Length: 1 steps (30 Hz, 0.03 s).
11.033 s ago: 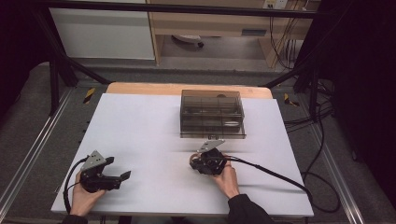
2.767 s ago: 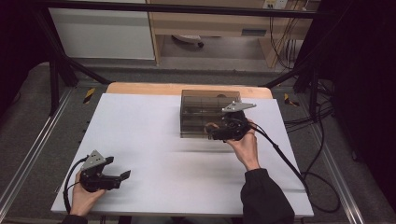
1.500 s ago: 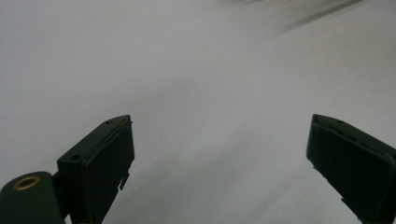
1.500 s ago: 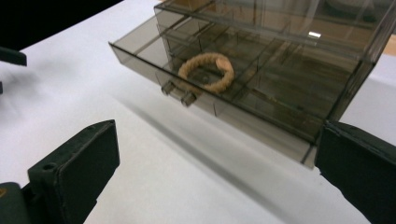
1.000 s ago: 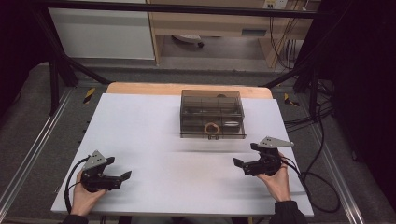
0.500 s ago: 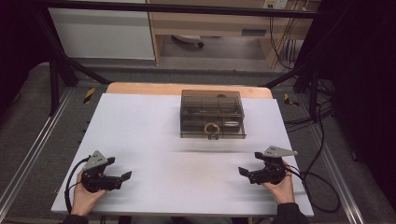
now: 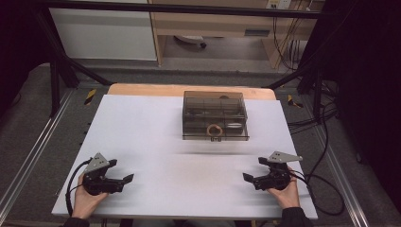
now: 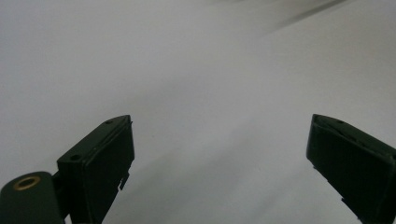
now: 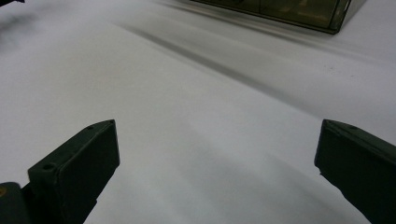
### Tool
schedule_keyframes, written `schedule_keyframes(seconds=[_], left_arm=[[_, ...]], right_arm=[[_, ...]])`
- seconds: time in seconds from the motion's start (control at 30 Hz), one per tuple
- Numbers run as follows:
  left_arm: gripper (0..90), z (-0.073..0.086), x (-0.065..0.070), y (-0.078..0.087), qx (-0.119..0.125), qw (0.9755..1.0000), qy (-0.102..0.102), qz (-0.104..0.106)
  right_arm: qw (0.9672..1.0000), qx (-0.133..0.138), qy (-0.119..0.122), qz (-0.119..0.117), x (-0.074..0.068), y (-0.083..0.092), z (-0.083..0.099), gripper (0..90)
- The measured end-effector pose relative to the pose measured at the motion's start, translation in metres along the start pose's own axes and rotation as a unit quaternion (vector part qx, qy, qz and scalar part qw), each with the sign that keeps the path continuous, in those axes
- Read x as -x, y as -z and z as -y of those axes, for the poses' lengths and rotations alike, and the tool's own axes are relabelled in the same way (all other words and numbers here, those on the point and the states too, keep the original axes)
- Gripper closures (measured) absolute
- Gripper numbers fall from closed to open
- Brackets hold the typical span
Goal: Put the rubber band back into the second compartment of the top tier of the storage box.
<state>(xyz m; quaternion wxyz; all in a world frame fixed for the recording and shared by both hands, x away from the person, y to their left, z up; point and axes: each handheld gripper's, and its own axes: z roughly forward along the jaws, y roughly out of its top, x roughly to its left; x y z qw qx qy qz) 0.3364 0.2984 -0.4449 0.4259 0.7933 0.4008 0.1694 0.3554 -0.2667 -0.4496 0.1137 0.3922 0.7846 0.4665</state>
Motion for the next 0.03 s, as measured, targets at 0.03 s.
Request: schedule_keyframes(seconds=[0.03], left_arm=[[7.2,0.0,0.0001,-0.0002,0.001,1.0,0.001,0.0]], right_arm=[[1.0,-0.001,0.0,0.0,0.0,0.0001,-0.0001,0.8]])
